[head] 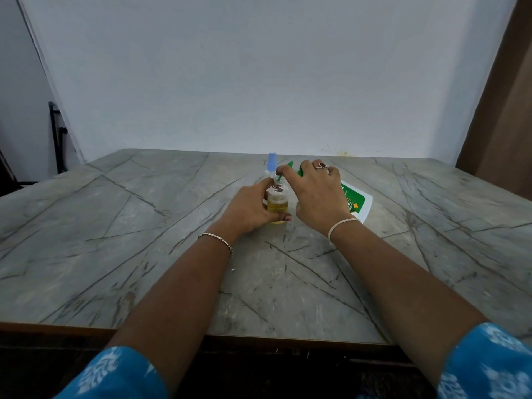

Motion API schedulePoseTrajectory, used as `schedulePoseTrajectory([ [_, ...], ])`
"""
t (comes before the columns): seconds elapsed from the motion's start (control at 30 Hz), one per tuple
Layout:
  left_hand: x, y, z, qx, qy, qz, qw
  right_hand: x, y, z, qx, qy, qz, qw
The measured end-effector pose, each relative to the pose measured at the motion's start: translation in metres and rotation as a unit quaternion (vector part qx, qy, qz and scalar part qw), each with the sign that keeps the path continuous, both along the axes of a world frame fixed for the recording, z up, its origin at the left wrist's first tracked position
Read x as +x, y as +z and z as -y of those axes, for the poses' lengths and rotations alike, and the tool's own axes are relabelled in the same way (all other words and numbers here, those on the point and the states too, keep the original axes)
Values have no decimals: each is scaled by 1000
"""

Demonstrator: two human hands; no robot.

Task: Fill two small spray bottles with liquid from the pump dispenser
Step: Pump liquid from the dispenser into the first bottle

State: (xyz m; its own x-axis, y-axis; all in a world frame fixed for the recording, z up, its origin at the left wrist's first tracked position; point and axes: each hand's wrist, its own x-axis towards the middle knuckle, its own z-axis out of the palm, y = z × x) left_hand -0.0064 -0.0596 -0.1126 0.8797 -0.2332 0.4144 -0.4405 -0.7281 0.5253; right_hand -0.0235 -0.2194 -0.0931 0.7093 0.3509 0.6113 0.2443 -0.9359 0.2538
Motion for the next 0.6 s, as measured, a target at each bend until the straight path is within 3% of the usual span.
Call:
schedulePoseTrajectory([
  [0.6, 1, 0, -1, 7, 2, -9, 1000, 2, -1, 9, -7, 16, -30, 999],
])
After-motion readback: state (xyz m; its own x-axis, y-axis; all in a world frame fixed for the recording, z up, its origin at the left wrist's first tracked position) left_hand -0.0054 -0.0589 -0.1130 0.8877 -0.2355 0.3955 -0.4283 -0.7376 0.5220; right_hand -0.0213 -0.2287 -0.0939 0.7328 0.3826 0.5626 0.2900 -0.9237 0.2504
